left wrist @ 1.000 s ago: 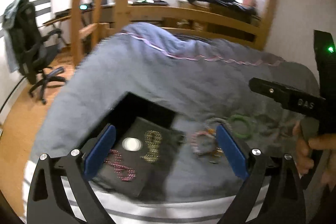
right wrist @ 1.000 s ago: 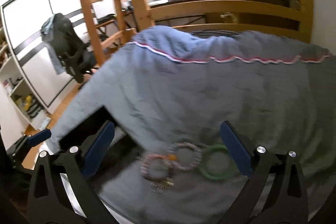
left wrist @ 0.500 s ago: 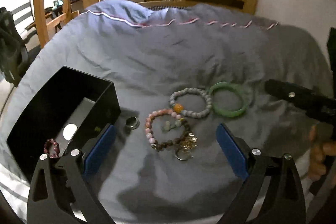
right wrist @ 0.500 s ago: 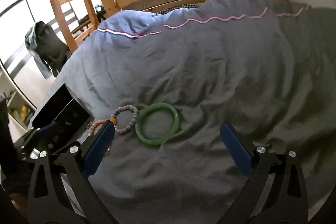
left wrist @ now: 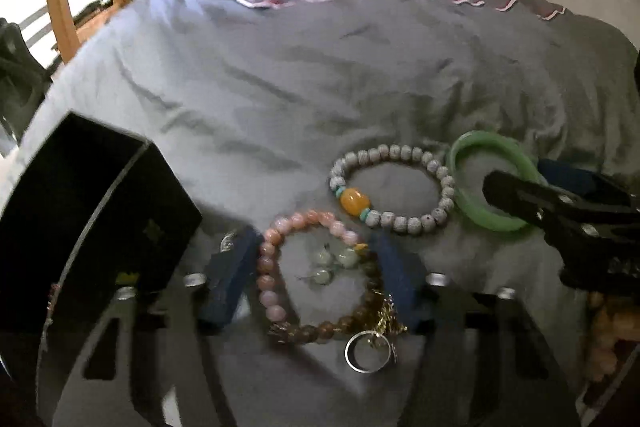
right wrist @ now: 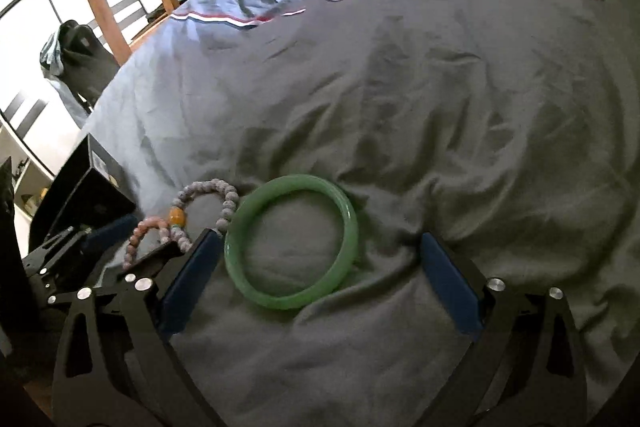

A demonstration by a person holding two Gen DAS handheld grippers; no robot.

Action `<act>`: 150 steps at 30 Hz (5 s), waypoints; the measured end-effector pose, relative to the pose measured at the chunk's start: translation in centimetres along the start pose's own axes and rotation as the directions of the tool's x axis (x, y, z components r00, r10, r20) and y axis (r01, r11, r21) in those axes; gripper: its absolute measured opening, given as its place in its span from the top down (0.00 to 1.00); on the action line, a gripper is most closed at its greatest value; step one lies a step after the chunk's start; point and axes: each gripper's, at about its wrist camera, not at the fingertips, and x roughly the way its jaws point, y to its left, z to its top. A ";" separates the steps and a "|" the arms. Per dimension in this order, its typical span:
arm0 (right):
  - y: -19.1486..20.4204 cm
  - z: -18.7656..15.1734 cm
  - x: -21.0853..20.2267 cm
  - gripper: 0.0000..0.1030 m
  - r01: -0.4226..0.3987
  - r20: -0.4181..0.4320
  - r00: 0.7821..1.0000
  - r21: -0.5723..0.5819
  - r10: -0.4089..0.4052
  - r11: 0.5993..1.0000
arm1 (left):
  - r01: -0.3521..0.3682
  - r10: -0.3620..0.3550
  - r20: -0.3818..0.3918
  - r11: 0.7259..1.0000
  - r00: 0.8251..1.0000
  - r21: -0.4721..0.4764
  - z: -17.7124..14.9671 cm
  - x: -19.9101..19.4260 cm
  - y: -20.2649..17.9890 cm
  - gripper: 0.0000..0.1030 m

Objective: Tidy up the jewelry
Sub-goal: 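Grasp the pink-and-brown bead bracelet with left tool while right grasps green jade bangle, then carry the bead bracelet with the left tool while the right tool carries the jade bangle to the box, then open both tools over the black box, releasing bracelet and bangle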

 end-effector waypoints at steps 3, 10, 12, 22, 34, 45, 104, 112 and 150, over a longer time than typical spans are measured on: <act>-0.8 0.1 -0.3 0.73 0.026 0.001 1.000 0.022 -0.026 0.999 | 0.010 -0.010 -0.008 1.000 1.000 -0.003 0.0 -0.3 0.1 0.77; -1.6 0.7 -1.5 0.89 -0.026 0.048 0.999 0.067 0.023 0.997 | 0.077 -0.077 0.006 0.996 0.997 -0.040 0.3 -1.7 0.6 0.91; -1.5 0.8 -2.2 0.89 -0.024 0.090 0.996 0.061 0.018 0.998 | 0.088 -0.087 0.026 0.995 0.996 -0.047 0.5 -2.5 0.8 0.91; -1.0 1.9 -5.4 1.00 -0.117 0.208 0.972 0.035 0.107 0.992 | 0.120 -0.116 0.091 0.992 0.989 -0.043 1.6 -5.2 1.2 0.91; 1.8 -1.0 -0.1 0.70 -0.114 -0.059 0.992 -0.141 0.107 0.983 | 0.118 -0.115 0.103 0.992 0.988 -0.032 1.6 -6.2 1.4 0.91; 1.2 -0.4 -1.8 0.95 -0.332 0.007 0.943 -0.036 0.333 0.942 | 0.117 -0.112 0.098 0.992 0.989 -0.044 1.8 -6.1 1.6 0.91; 6.7 -0.3 -7.0 0.92 -0.277 0.045 0.957 -0.152 0.287 0.949 | 0.087 -0.063 0.199 0.990 0.978 -0.115 2.4 -13.7 7.6 0.91; 10.7 -0.2 -6.8 0.92 -0.235 0.020 0.969 -0.244 0.247 0.941 | 0.029 0.001 0.161 0.983 0.987 -0.182 2.6 -13.4 10.9 0.91; 25.9 1.2 -4.6 0.91 -0.259 -0.059 0.965 -0.389 0.257 0.884 | 0.043 -0.024 0.050 0.902 0.998 -0.429 -0.3 -12.7 21.1 0.91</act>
